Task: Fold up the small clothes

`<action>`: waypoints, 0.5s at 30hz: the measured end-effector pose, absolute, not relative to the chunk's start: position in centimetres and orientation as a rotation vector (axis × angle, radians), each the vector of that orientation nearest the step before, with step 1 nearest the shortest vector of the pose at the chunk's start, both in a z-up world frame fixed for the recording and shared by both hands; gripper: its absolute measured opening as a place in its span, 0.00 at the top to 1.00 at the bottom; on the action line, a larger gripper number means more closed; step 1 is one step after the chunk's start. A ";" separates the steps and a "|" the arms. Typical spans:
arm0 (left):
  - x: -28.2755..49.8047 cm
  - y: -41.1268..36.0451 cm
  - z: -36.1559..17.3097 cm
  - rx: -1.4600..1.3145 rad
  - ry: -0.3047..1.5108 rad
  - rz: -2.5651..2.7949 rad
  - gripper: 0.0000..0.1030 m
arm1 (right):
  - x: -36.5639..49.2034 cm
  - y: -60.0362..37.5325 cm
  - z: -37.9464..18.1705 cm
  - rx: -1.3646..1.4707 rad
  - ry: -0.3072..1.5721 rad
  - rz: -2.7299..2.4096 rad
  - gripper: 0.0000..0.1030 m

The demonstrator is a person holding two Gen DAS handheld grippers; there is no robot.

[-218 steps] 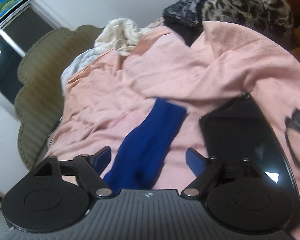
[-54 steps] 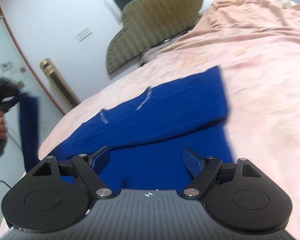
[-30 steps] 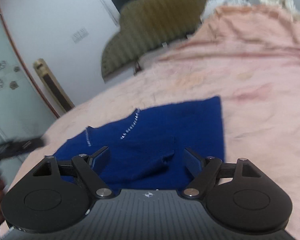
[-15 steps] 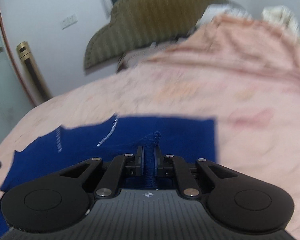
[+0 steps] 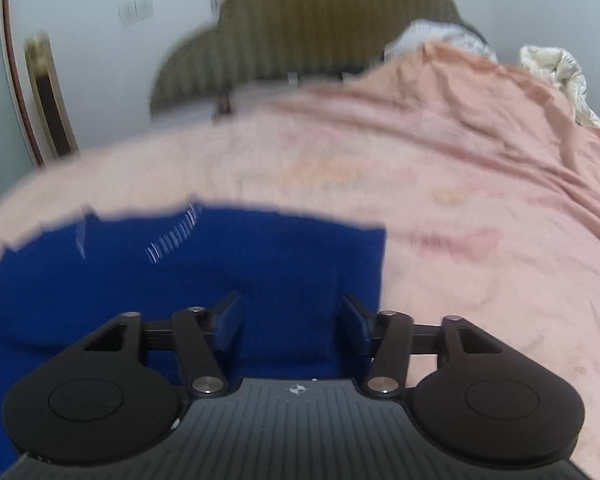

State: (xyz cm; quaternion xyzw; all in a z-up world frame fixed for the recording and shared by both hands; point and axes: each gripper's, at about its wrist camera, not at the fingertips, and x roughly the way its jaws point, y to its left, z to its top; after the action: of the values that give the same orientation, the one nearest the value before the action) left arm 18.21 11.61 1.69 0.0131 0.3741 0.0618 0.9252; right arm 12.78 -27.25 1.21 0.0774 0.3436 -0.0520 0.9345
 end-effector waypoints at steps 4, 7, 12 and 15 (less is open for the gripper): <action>15.2 14.3 3.1 -0.016 0.756 0.128 0.12 | 11.0 -28.3 1.7 0.225 0.658 -0.176 0.40; 13.0 16.3 2.9 -0.054 0.794 0.092 0.12 | 8.9 -28.0 2.1 0.228 0.632 -0.144 0.34; 9.9 18.5 1.5 -0.126 0.865 -0.027 0.12 | 5.3 -29.0 1.7 0.351 0.660 -0.080 0.32; 9.1 19.0 0.7 -0.149 0.879 -0.068 0.12 | 2.9 -29.5 1.1 0.428 0.683 -0.054 0.32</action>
State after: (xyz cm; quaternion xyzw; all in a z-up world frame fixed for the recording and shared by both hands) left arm 9.07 19.00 0.74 -0.0720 0.4252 -0.0330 0.9016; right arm 2.94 -29.45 1.15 0.2080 0.3322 -0.0263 0.9196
